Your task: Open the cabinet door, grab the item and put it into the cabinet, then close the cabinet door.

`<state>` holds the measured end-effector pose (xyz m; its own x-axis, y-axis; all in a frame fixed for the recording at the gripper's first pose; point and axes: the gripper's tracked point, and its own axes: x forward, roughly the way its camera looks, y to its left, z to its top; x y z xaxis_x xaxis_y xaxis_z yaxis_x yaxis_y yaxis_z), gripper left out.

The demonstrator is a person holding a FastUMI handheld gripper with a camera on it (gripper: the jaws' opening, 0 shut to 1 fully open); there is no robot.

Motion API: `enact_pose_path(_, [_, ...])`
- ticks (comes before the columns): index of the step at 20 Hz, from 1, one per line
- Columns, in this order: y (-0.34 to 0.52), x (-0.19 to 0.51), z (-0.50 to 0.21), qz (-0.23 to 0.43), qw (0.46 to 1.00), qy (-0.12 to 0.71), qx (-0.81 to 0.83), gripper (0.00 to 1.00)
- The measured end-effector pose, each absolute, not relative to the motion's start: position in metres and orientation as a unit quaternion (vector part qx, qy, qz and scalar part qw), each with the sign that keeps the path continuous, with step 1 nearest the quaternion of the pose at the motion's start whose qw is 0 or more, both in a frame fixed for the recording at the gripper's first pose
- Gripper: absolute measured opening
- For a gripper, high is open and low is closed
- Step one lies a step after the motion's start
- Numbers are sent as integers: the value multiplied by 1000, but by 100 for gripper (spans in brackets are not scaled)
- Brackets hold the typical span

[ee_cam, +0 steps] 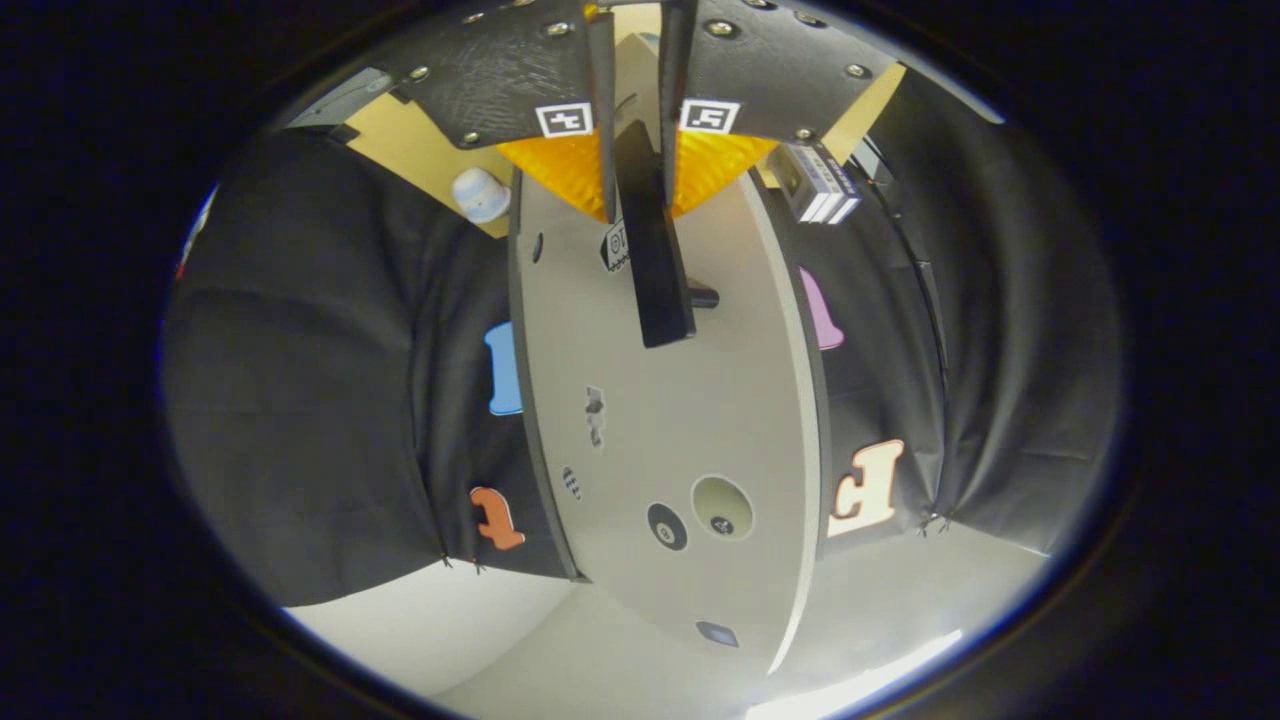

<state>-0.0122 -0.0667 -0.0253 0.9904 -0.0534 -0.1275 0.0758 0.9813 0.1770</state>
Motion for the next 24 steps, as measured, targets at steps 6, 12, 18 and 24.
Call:
enact_pose_path(6, [-119, -37, -25, -33, 994, 66, 80, 17])
enact_pose_path(12, [-163, -49, -25, -43, 995, 69, 65, 17])
enact_pose_path(18, [-201, -51, -24, -26, 996, 60, 67, 17])
enact_pose_path(24, [-254, -46, -30, -17, 996, 56, 65, 11])
